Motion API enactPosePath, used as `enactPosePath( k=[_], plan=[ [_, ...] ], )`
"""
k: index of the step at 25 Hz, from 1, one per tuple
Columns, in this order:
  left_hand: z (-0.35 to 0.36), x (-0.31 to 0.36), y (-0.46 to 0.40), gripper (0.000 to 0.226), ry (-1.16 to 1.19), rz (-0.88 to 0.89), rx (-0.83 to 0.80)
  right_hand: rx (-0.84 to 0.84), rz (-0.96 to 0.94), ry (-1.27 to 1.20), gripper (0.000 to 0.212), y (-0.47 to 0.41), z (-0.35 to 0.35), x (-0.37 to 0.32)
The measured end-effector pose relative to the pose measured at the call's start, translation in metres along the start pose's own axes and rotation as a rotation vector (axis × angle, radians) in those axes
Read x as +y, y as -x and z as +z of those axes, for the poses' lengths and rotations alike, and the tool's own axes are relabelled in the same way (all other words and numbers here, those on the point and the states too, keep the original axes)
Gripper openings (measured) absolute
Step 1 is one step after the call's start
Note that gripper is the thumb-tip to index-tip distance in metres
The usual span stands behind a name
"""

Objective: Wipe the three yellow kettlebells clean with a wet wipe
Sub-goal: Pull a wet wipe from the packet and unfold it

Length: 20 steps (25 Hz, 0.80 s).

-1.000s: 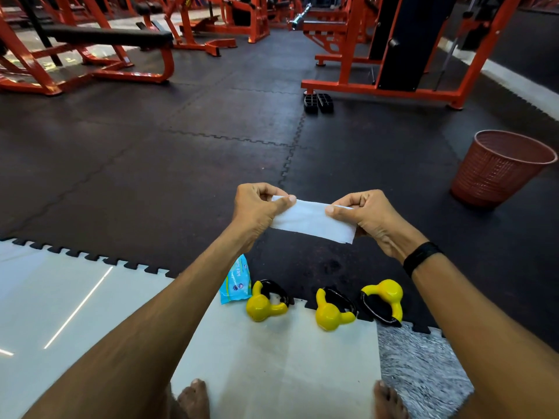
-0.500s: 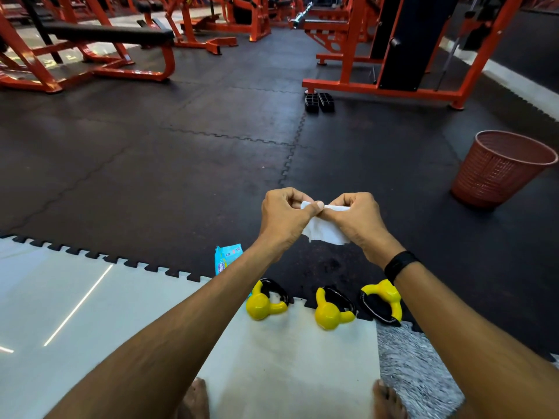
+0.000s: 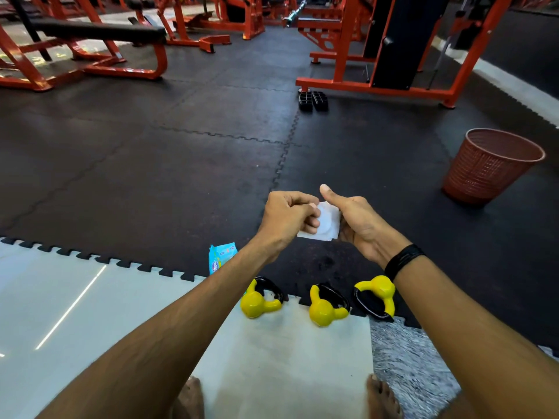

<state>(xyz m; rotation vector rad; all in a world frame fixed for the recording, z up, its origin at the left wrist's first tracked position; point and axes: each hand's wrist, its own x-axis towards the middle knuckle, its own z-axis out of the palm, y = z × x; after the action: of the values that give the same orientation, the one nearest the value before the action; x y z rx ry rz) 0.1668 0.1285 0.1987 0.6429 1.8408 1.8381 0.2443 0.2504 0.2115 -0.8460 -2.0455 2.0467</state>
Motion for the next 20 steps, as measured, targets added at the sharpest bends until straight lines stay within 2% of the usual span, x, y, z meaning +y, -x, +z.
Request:
enactPosePath(
  k=[1,4,6,8,10,12,14,16,20],
  plan=[
    [0.001,0.0,0.002,0.018,-0.032,0.013,-0.03,-0.041,-0.006,0.003,0.046,0.001,-0.002,0.001],
    [0.002,0.003,0.002,0.024,-0.059,0.025,-0.054,-0.093,-0.049,0.009,0.026,0.004,-0.005,0.003],
    [-0.001,0.004,-0.003,0.02,-0.008,0.013,0.069,-0.052,-0.066,0.005,0.022,0.003,-0.01,0.003],
    [-0.008,-0.002,-0.01,0.007,-0.059,0.009,0.206,-0.023,-0.085,0.0,0.022,0.003,-0.015,0.003],
    [-0.017,-0.008,-0.014,0.016,-0.126,-0.098,0.137,-0.039,-0.113,0.017,0.021,0.004,-0.015,0.004],
    [-0.023,-0.009,-0.013,0.022,-0.01,-0.232,-0.013,-0.053,-0.14,0.045,0.02,0.003,-0.015,0.006],
    [-0.025,-0.007,-0.013,0.018,0.096,-0.207,-0.045,-0.044,-0.146,0.034,0.02,0.002,-0.017,0.007],
    [-0.022,-0.006,-0.011,0.015,0.091,-0.144,-0.029,-0.057,-0.14,-0.01,0.022,0.002,-0.019,0.006],
    [-0.017,-0.01,-0.014,0.024,0.035,-0.106,-0.039,-0.093,-0.129,-0.017,0.022,0.002,-0.016,0.007]
  ],
)
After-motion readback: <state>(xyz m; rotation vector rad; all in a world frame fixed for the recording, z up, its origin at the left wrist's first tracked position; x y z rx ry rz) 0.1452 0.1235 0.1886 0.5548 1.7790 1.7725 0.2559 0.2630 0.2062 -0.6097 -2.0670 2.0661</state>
